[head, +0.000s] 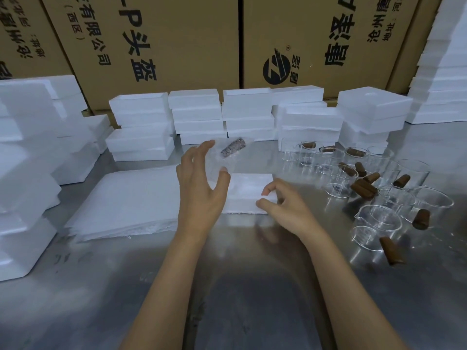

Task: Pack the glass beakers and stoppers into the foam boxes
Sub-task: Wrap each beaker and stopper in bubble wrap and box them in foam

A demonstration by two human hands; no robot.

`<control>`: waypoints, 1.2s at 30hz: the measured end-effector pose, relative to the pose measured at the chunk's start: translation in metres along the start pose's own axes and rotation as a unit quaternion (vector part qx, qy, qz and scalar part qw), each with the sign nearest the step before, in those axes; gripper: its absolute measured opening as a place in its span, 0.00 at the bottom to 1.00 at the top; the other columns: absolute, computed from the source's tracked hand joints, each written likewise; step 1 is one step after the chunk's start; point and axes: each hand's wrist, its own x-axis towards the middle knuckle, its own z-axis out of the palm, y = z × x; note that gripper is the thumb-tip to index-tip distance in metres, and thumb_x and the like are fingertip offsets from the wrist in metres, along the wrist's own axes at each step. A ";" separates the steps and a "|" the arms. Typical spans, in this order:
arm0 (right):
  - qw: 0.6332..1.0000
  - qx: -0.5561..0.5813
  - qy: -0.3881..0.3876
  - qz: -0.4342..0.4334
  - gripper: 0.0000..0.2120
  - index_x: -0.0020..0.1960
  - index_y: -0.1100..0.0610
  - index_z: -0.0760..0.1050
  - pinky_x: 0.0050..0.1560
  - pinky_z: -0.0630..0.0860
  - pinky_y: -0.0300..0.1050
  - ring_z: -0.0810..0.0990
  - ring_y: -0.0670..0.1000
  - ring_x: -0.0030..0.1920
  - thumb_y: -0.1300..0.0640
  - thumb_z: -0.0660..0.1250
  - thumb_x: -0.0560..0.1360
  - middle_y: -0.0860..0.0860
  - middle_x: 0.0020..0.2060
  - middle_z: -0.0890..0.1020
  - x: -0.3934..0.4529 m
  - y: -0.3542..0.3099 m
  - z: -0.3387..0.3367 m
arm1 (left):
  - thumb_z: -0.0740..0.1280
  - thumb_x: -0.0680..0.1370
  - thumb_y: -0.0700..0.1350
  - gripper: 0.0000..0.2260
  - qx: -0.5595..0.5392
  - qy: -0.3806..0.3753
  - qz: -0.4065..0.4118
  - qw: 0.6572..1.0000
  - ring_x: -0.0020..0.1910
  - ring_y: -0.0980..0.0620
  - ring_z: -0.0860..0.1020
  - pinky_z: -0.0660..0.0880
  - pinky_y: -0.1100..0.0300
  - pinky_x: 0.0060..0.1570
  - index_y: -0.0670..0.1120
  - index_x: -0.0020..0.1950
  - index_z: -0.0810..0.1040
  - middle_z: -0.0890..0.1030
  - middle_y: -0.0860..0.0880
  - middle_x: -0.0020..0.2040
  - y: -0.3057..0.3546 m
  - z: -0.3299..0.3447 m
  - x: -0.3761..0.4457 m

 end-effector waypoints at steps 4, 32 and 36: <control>0.999 0.022 -0.024 0.026 0.06 0.43 0.53 0.73 0.43 0.65 0.40 0.69 0.42 0.39 0.58 0.71 0.72 0.46 0.49 0.76 -0.002 -0.003 -0.002 | 0.65 0.79 0.45 0.22 0.043 -0.060 0.022 0.997 0.72 0.50 0.63 0.60 0.62 0.66 0.58 0.72 0.67 0.66 0.50 0.73 -0.008 0.004 -0.003; 0.995 0.053 0.009 0.086 0.06 0.41 0.56 0.72 0.39 0.64 0.39 0.70 0.41 0.38 0.55 0.69 0.70 0.42 0.40 0.72 -0.001 0.000 -0.001 | 0.61 0.82 0.51 0.24 0.168 -0.215 -0.022 0.962 0.78 0.49 0.56 0.51 0.52 0.75 0.59 0.78 0.62 0.58 0.49 0.80 -0.028 0.009 -0.006; 0.996 0.047 0.016 0.075 0.06 0.41 0.58 0.73 0.48 0.67 0.39 0.73 0.42 0.52 0.56 0.69 0.71 0.41 0.48 0.73 0.000 0.002 0.001 | 0.60 0.82 0.52 0.24 0.176 -0.224 -0.020 0.958 0.78 0.49 0.54 0.50 0.52 0.75 0.60 0.78 0.61 0.56 0.50 0.80 -0.028 0.009 -0.006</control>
